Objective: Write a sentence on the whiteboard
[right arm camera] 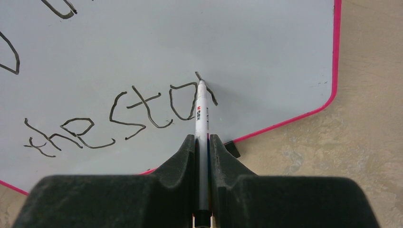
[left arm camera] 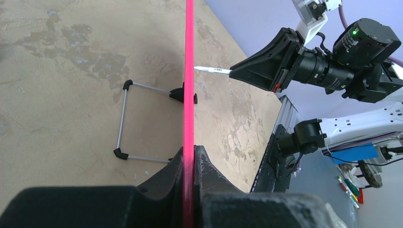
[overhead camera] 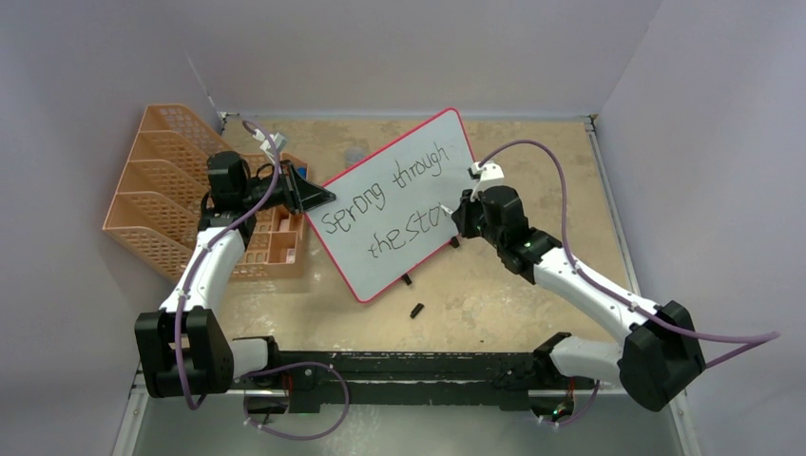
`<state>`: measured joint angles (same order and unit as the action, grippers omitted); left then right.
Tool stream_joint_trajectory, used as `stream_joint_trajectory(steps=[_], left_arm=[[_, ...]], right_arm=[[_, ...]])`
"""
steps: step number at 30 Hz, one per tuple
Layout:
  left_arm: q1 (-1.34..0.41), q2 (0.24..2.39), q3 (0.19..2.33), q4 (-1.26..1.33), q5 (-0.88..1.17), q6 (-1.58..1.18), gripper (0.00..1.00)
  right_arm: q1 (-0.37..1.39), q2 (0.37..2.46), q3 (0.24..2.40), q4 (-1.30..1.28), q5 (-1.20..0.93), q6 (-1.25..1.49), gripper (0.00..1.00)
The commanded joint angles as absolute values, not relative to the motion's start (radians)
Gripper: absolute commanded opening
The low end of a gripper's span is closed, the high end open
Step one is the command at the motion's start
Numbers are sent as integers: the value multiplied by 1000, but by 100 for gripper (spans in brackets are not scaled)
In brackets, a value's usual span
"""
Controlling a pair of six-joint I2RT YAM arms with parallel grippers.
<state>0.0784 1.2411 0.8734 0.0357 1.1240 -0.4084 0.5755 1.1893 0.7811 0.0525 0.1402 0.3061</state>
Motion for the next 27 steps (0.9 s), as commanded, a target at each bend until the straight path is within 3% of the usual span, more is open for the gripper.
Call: stream_joint_trajectory(steps=[1, 27], left_arm=[[87, 1221, 903, 75, 1139, -373, 0], [87, 1220, 903, 74, 1134, -373, 0]], right_arm=[[574, 1198, 831, 106, 164, 287, 0], [563, 1166, 830, 86, 235, 279, 0]])
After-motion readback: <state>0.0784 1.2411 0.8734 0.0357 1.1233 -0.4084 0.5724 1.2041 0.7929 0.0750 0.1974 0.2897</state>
